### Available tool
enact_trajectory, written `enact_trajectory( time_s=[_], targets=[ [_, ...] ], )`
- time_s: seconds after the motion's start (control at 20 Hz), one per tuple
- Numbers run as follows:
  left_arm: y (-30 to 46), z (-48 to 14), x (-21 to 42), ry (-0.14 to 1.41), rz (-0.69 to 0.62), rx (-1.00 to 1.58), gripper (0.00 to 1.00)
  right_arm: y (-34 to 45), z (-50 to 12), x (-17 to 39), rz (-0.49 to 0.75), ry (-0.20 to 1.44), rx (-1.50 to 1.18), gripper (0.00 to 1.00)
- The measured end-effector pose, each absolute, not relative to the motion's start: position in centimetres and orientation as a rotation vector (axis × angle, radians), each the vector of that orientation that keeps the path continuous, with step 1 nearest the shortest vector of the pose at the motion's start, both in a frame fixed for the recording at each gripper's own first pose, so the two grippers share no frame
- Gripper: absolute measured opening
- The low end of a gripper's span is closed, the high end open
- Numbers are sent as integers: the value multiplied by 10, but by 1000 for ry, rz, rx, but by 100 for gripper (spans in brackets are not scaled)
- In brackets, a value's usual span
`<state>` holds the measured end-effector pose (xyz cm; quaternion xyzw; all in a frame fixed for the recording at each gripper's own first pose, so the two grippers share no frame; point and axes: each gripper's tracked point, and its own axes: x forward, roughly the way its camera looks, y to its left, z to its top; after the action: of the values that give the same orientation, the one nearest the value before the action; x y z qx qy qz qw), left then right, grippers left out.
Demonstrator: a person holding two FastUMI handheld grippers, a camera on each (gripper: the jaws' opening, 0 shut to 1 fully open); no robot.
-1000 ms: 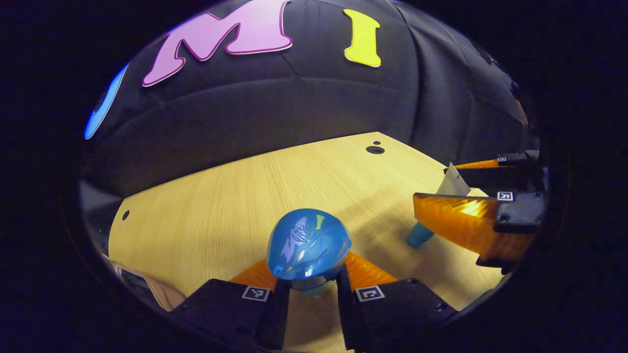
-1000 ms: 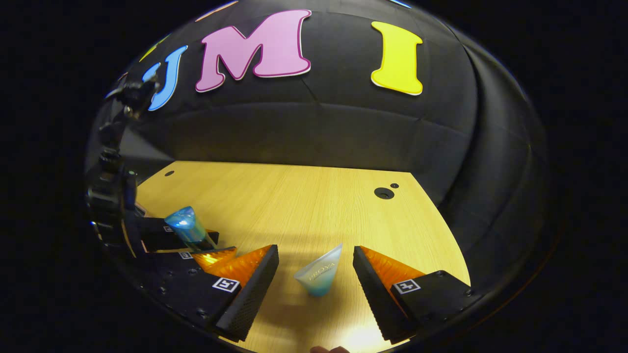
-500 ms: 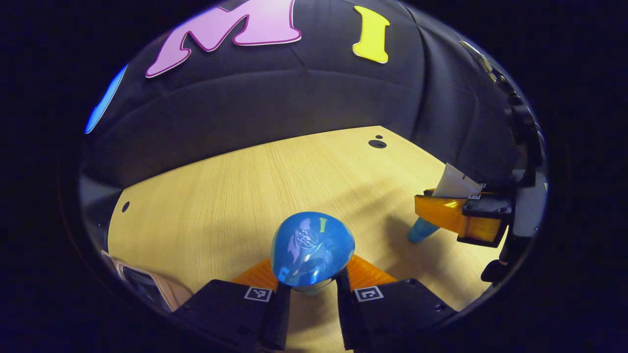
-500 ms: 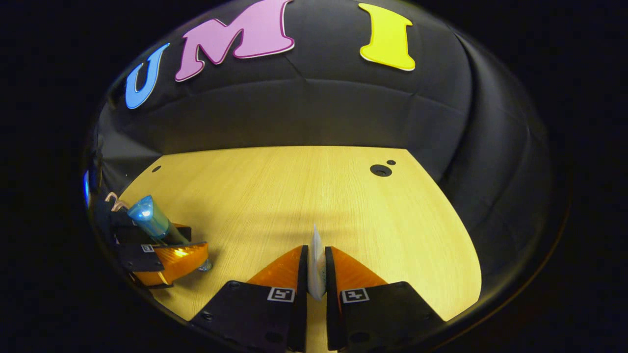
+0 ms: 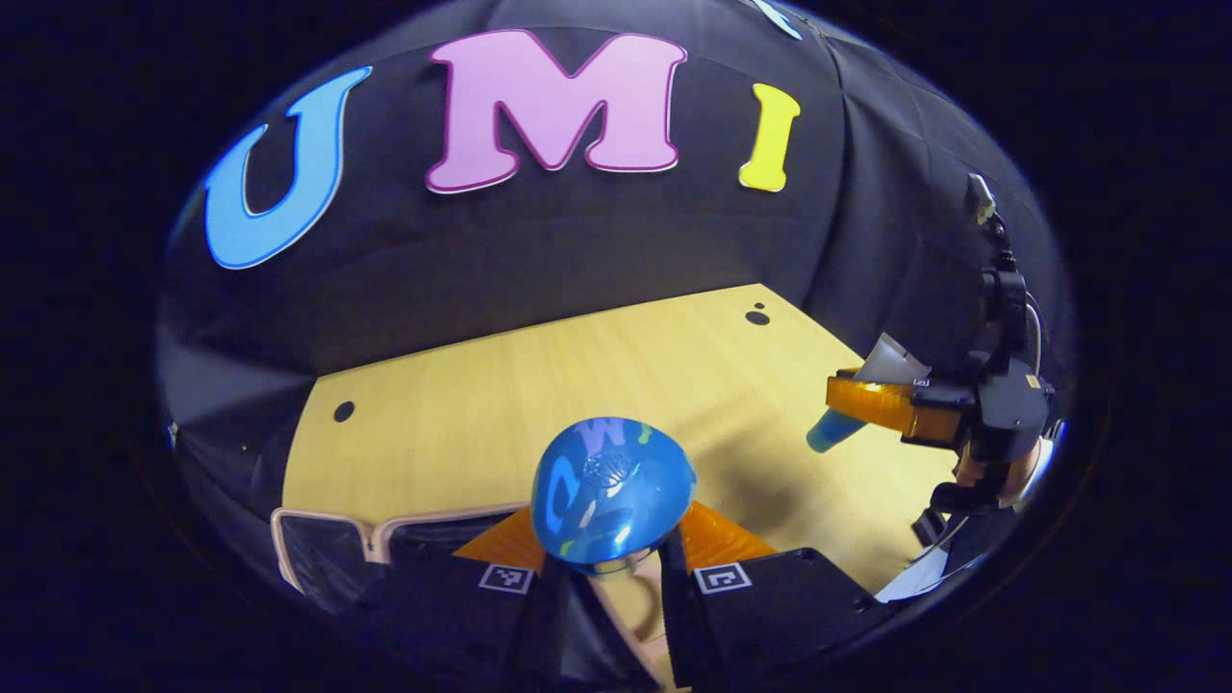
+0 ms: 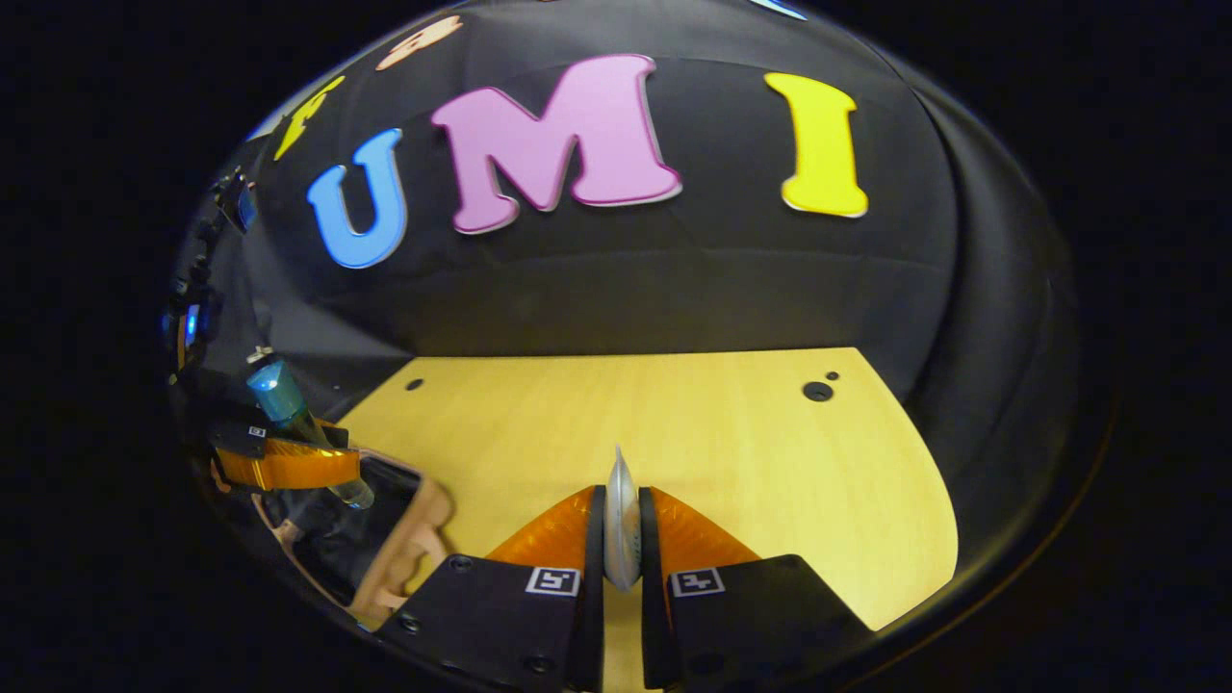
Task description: First open the suitcase, pack the skin care products into it, and then close the suitcase.
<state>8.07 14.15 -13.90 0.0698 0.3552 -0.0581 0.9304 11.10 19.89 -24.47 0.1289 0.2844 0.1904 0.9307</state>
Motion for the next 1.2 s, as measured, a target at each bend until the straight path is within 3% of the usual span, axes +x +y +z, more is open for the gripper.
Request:
enact_trajectory(
  time_s=[0.25, 0.45, 0.65, 0.9, 1.05, 1.2],
  targets=[
    [258, -184, -17, 1037, 11, 54, 47, 311, -199, 55, 579, 582, 323, 19],
    [266, -242, -47, 1274, -13, -20, 45, 381, -196, 1, 725, 657, 351, 19],
    [271, -295, -50, 1447, -4, -47, 45, 433, -217, -35, 769, 800, 402, 19],
    [284, -338, -58, 1590, 49, -46, 46, 457, -248, -49, 764, 894, 354, 19],
    [281, -338, -57, 1584, 47, -54, 51, 468, -273, -60, 753, 964, 351, 19],
    [279, -323, -55, 1526, 28, -53, 69, 479, -297, -71, 754, 1038, 336, 19]
  ],
)
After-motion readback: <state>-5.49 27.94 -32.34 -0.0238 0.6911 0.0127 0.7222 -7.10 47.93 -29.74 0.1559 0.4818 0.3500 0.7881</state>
